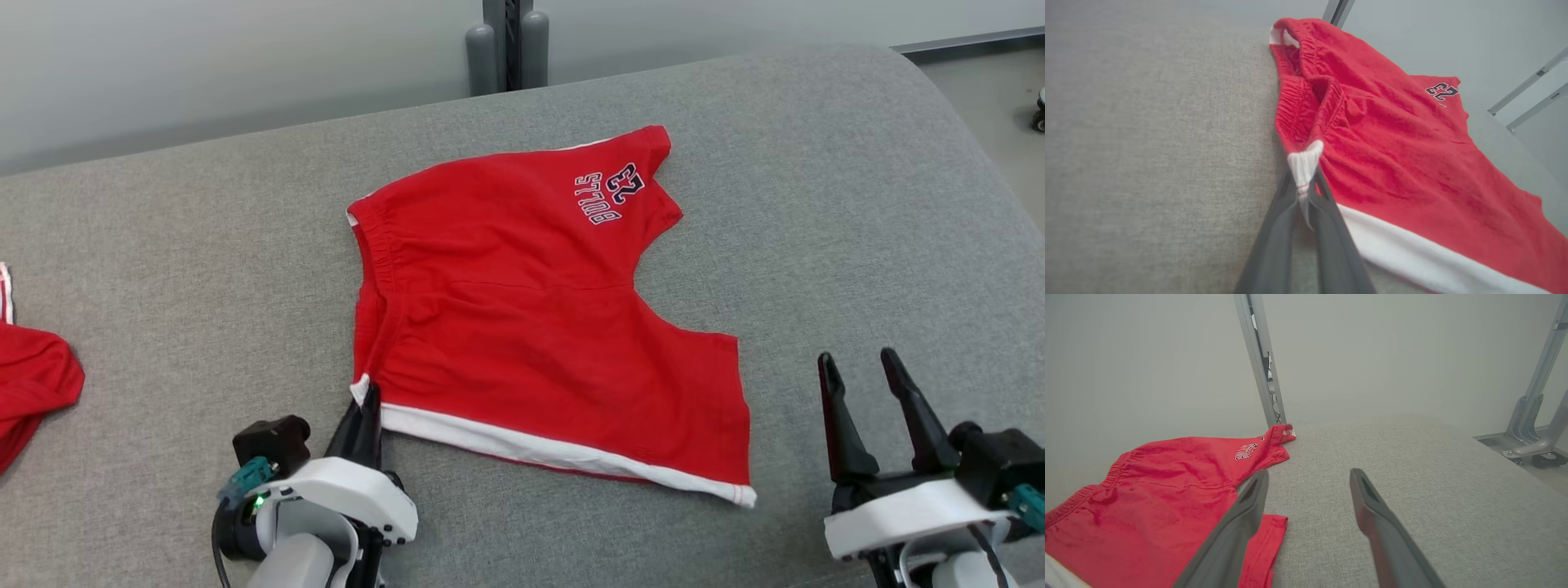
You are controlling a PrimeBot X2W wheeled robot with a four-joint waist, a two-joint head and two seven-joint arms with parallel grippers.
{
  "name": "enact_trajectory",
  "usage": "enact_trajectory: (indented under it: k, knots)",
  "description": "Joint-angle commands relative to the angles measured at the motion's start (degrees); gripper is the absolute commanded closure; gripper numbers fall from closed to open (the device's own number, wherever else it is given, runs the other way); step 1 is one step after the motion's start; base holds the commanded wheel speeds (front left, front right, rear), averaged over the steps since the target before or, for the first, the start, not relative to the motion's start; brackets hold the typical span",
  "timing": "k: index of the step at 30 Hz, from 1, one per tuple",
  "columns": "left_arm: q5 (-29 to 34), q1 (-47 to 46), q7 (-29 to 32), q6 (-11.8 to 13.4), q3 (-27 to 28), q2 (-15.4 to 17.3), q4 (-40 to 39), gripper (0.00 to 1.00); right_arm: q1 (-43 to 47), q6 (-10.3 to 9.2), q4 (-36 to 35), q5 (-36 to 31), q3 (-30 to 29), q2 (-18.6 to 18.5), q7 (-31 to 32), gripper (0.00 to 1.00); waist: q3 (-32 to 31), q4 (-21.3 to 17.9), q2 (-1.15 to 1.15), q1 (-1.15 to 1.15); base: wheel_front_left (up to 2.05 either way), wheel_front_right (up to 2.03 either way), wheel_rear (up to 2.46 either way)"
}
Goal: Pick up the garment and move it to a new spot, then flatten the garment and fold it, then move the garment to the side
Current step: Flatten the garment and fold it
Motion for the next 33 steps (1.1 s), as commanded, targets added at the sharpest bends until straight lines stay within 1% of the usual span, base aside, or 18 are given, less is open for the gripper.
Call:
enact_trajectory:
  k: [1, 4, 6, 10, 13, 16, 27, 33]
  knots:
    - [1.04, -0.29, -0.06, -0.49, 1.26, 0.34, -2.38, 1.00, 1.47, -0.02, 0.80, 0.54, -0.12, 0.20, -0.14, 0.00, -0.27, 0.07, 0.00, 0.00, 0.00, 0.00, 0.00]
    - [2.97, 1.16, -0.06, -0.33, 2.30, 0.33, -4.93, 1.00, 3.08, -0.01, 2.54, 2.64, 1.13, 0.65, -0.01, 0.00, -0.64, 0.16, 0.00, 0.00, 0.00, 0.00, 0.00]
    - [3.94, 1.85, -0.05, -0.27, 2.70, 0.33, -6.21, 1.00, 3.97, -0.01, 3.77, 5.34, 2.67, 0.83, 1.08, 0.00, -0.89, 0.20, 0.00, 0.00, 0.00, 0.00, 0.00]
    - [4.87, 2.63, -0.06, -0.11, 2.70, 0.33, -7.67, 1.00, 5.67, -0.01, 5.61, 11.59, 6.62, 1.12, 5.08, 0.00, -0.98, 0.47, 0.00, 0.00, 0.00, 0.00, 0.00]
    - [4.90, 2.73, -0.06, -0.07, 2.33, 0.32, -8.09, 1.00, 6.28, -0.01, 6.51, 14.60, 8.71, 0.25, 7.16, 0.00, -0.81, 0.82, 0.00, 0.00, 0.00, 0.00, 0.00]
    - [4.92, 2.56, -0.06, -0.11, 1.95, 0.33, -8.31, 1.00, 6.38, -0.01, 7.40, 17.11, 10.26, 0.18, 8.93, 0.00, -0.63, 1.20, 0.00, 0.00, 0.00, 0.00, 0.00]
    - [5.29, 3.13, -0.06, -0.35, 1.72, 0.33, -7.93, 1.00, 6.99, -0.02, 9.89, 24.23, 13.91, -0.98, 15.49, 0.00, -1.26, 2.44, 0.00, 0.00, 0.00, 0.00, 0.00]
    - [4.69, 3.34, -0.06, -0.33, 1.17, 0.34, -8.11, 1.00, 7.06, -0.02, 10.76, 27.12, 15.26, -1.31, 18.05, 0.00, -1.68, 3.12, 0.00, 0.00, 0.00, 0.00, 0.00]
